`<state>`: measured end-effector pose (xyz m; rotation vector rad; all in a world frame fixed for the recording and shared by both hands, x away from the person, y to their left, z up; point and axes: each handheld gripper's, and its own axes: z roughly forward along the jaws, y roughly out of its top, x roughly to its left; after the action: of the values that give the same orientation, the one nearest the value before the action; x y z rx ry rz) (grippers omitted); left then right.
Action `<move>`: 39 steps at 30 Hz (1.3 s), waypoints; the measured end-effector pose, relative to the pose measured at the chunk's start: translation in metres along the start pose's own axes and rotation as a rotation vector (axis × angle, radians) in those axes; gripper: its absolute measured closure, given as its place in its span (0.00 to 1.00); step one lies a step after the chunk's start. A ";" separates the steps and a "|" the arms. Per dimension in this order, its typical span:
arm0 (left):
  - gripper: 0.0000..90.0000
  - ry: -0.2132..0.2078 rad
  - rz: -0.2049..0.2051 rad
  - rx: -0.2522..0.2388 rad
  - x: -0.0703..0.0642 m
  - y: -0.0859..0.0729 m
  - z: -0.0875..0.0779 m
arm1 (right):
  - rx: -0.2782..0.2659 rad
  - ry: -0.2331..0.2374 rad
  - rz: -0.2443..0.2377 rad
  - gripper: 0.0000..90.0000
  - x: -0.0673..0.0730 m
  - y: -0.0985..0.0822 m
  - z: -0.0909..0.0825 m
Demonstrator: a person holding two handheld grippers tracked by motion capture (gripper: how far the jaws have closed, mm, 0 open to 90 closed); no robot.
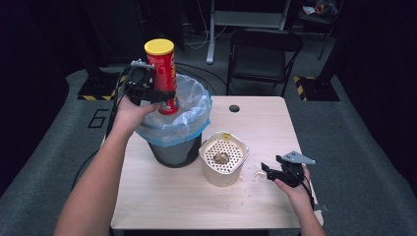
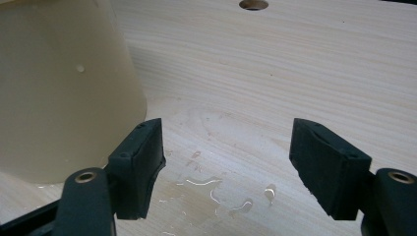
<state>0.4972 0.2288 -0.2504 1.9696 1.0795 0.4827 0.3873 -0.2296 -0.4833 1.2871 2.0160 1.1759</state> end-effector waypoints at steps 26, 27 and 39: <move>0.21 0.003 -0.049 0.021 0.018 -0.017 -0.037 | 0.010 -0.003 -0.001 0.32 0.001 0.000 0.000; 0.21 -0.006 -0.049 0.010 0.016 -0.019 -0.042 | 0.010 -0.003 -0.001 0.32 0.001 0.000 0.000; 0.33 -0.119 0.027 -0.016 -0.003 -0.058 -0.092 | 0.009 -0.006 -0.004 0.32 0.001 0.000 0.000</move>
<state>0.4065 0.2873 -0.2424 1.9748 0.9728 0.3827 0.3868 -0.2286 -0.4836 1.2892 2.0207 1.1612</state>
